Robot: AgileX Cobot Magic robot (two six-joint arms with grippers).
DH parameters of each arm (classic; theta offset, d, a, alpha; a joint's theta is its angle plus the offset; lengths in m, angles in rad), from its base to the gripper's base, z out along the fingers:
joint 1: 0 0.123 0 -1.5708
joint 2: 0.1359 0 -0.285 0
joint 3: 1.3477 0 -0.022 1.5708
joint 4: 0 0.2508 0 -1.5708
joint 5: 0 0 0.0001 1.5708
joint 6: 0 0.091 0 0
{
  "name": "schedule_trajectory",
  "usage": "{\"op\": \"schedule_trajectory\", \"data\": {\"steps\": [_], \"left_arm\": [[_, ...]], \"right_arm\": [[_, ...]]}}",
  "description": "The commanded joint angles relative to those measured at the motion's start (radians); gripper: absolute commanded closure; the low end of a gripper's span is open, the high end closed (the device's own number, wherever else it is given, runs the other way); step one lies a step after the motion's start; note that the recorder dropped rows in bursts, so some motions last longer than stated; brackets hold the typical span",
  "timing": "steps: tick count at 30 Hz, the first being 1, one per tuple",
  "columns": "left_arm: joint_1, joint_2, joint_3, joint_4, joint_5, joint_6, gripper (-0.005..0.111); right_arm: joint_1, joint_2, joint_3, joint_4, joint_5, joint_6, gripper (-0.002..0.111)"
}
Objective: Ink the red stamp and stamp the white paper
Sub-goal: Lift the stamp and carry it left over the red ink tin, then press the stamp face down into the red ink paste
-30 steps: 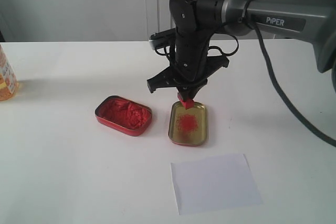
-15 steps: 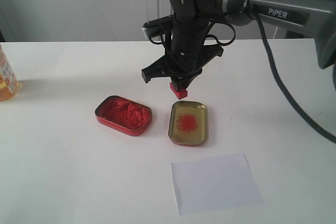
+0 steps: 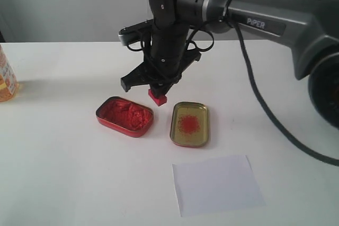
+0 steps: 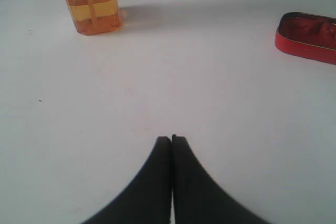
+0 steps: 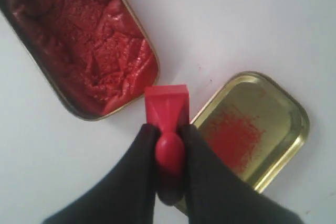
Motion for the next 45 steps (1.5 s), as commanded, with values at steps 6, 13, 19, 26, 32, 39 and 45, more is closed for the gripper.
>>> {"op": "schedule_trajectory", "data": {"steps": [6, 13, 19, 26, 32, 39, 45], "left_arm": [[0.001, -0.004, 0.004, 0.000, 0.001, -0.002, 0.107], [0.001, -0.004, 0.004, 0.000, 0.001, -0.002, 0.107], [0.001, -0.004, 0.004, 0.000, 0.001, -0.002, 0.107], [0.001, -0.004, 0.004, 0.000, 0.001, -0.002, 0.107], [0.001, -0.004, 0.004, 0.000, 0.001, -0.002, 0.107], [0.001, -0.004, 0.004, 0.000, 0.001, -0.002, 0.107], [0.001, -0.004, 0.004, 0.000, 0.001, -0.002, 0.107]], "right_arm": [[0.064, 0.143, -0.217, 0.035, 0.073, -0.046, 0.108], [0.075, 0.222, -0.318, 0.033, 0.120, -0.062, 0.108], [0.075, 0.273, -0.378, 0.033, 0.120, -0.060, 0.108], [0.075, 0.302, -0.419, 0.024, 0.120, -0.060, 0.108], [0.075, 0.313, -0.419, 0.024, 0.120, -0.060, 0.108], [0.075, 0.347, -0.420, 0.024, 0.120, -0.060, 0.108], [0.075, 0.400, -0.420, 0.024, 0.120, -0.060, 0.108]]}}
